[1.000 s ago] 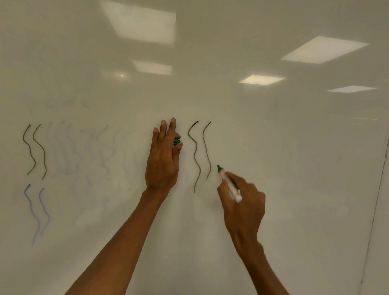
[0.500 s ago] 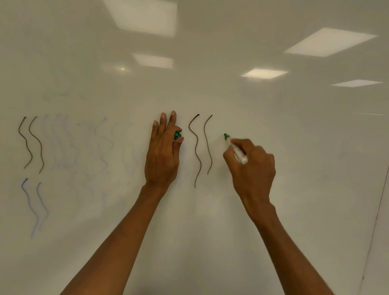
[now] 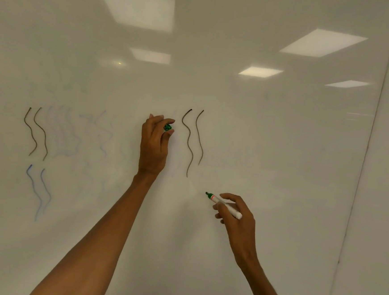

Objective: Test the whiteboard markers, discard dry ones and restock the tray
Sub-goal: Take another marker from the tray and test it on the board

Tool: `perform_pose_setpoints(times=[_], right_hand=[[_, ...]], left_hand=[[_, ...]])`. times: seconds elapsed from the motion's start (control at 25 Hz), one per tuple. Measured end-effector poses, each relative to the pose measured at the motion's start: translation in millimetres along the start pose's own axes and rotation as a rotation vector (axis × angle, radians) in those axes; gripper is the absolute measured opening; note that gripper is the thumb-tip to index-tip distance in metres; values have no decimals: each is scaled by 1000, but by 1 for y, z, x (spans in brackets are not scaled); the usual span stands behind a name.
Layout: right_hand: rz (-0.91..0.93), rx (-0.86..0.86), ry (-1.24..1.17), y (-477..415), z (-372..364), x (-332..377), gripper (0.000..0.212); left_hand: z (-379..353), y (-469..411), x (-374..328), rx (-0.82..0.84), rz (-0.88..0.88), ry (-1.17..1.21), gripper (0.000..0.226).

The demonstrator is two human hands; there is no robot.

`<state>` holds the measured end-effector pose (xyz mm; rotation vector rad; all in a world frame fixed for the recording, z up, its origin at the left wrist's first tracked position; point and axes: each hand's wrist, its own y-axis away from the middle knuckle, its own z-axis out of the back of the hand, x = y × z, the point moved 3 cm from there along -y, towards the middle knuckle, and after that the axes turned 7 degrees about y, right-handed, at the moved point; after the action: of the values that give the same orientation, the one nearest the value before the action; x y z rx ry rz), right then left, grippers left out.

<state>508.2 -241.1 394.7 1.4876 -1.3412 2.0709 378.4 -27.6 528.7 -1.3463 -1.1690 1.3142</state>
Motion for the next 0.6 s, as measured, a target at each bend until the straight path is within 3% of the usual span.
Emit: perform_pose_setpoints(times=[0.24,0.44,0.6], right_hand=[[-277,106,-483,16,-20,12,20],[-315,168,-562,35,-56,22,21],[-348,160,-542,53,-79,16,21]], left_hand=[[34,58,-49,-115,199,201,29],[57,124,-54,-374,773,652,24],[77,154,-43,-435,997,822,27]])
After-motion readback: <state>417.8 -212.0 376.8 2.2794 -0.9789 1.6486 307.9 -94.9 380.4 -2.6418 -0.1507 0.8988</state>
